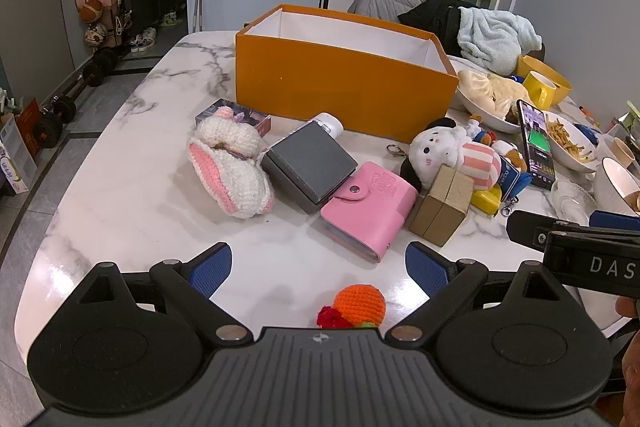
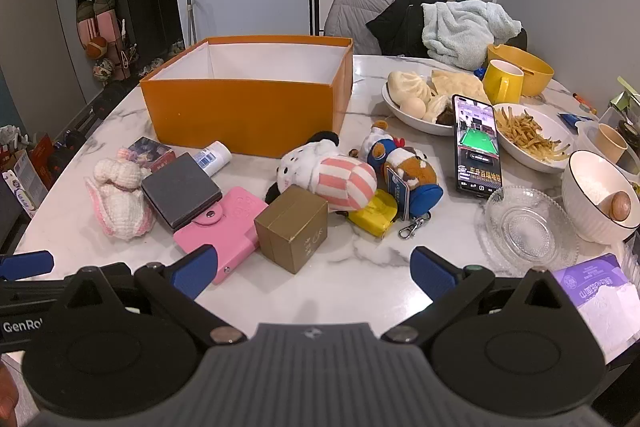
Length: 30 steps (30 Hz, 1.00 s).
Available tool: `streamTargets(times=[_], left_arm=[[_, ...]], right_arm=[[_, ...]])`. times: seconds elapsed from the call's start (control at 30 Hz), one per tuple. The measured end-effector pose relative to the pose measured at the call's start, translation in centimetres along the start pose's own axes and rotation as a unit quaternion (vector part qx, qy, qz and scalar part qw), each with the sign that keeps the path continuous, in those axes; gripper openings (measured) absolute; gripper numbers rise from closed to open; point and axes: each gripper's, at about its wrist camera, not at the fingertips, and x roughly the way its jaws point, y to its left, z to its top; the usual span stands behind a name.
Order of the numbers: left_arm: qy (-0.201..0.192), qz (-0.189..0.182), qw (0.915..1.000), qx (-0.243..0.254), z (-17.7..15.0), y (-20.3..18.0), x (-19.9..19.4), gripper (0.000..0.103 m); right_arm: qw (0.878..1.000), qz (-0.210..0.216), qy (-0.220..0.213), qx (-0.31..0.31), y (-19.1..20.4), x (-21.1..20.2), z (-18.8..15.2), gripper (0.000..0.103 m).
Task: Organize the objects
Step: 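Lower the left gripper onto the orange crocheted ball and close it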
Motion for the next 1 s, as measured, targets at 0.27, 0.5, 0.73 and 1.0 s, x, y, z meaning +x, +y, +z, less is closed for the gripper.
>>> streamTargets(times=[0.27, 0.5, 0.73, 1.0], left_arm=[[0.0, 0.001, 1.0, 0.001, 0.0, 0.0, 0.0, 0.103], [-0.001, 0.0, 1.0, 0.002, 0.0, 0.1, 0.1, 0.103], [0.008, -0.016, 0.9998, 0.007, -1.3, 0.3, 1.7, 0.103], [0.025, -0.03, 0.9987, 0.032, -2.8, -0.9, 3.6, 0.103]], right_arm=[[1.0, 0.0, 0.001, 0.001, 0.0, 0.1, 0.0, 0.102], [1.0, 0.001, 0.001, 0.0, 0.0, 0.2, -0.1, 0.102], [1.0, 0.009, -0.004, -0.016, -0.5, 1.2, -0.4, 0.102], [1.0, 0.02, 0.004, -0.02, -1.0, 3.4, 0.3, 0.102]])
